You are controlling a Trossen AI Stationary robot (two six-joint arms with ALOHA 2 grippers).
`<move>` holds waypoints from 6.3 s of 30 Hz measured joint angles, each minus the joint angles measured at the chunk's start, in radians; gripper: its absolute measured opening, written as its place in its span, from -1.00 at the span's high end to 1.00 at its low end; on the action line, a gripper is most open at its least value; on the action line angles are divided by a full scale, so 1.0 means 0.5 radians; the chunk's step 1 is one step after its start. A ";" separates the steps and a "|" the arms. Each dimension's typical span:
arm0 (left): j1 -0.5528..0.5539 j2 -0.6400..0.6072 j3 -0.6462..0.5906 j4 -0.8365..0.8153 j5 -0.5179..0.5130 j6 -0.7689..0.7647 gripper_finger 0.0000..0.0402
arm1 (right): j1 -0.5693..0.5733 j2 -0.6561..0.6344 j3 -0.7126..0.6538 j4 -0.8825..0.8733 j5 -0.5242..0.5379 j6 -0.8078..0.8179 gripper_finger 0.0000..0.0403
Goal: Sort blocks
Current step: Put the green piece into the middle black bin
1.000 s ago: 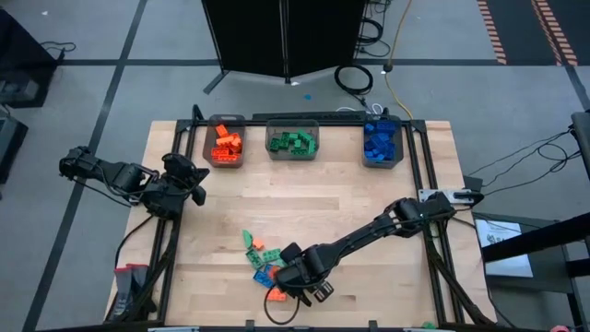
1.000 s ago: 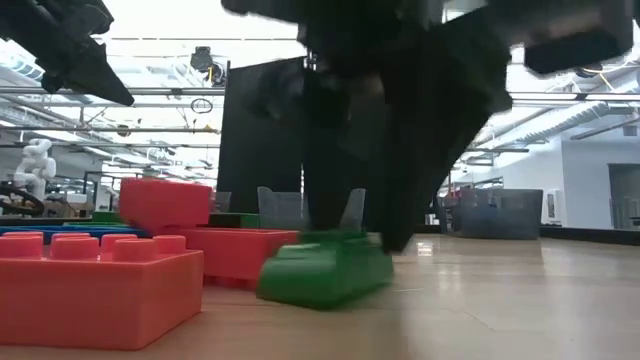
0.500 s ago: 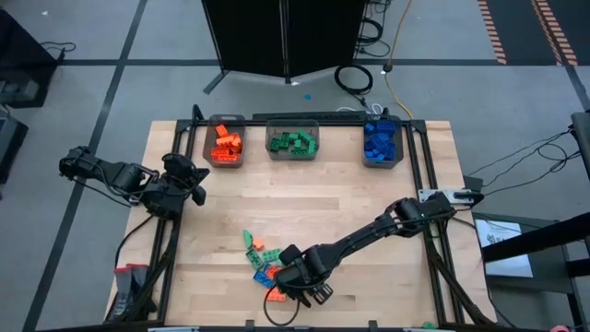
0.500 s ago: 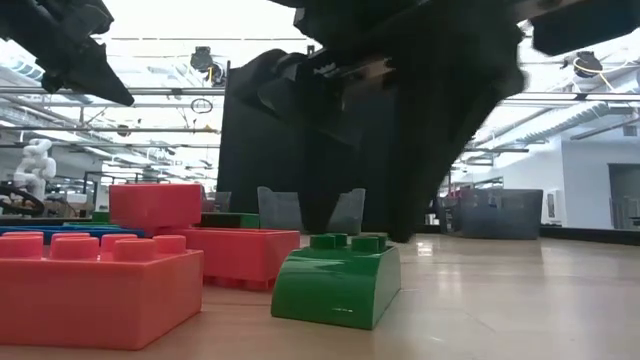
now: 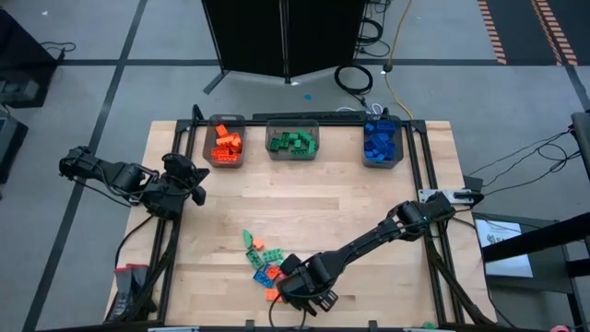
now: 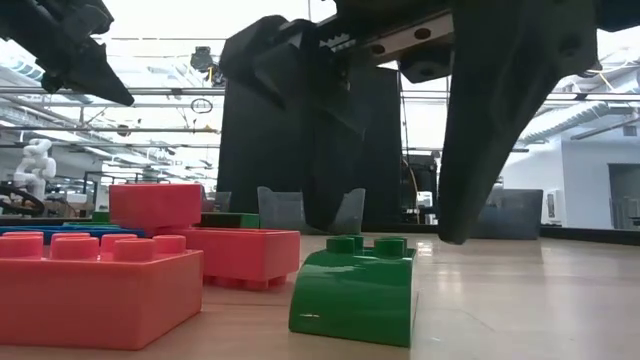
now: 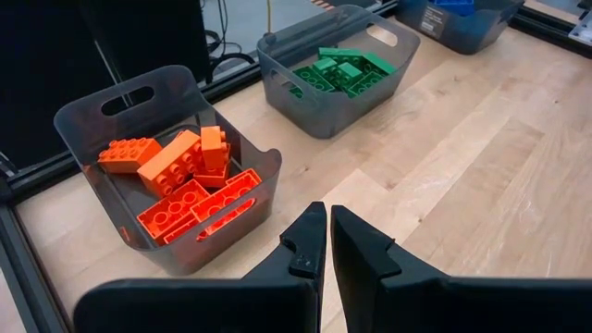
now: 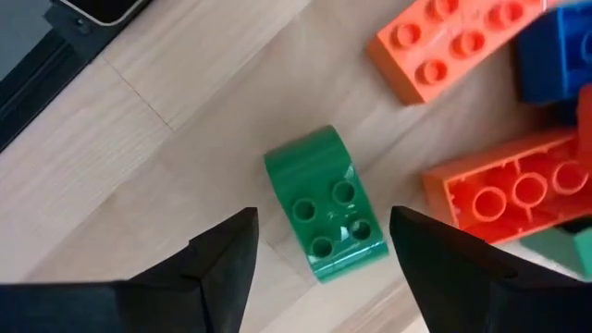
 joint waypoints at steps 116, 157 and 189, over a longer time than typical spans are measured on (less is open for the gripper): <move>0.001 0.087 0.000 0.003 -0.175 0.037 0.89 | -1.871 -0.117 0.142 0.287 0.241 0.200 0.39; 0.000 0.087 0.000 0.003 -0.195 0.037 0.89 | -0.783 -0.314 0.411 0.288 -0.052 -0.215 0.08; 0.000 0.145 -0.001 0.008 -0.133 0.037 0.89 | -0.670 0.298 0.412 1.065 0.138 -0.884 0.08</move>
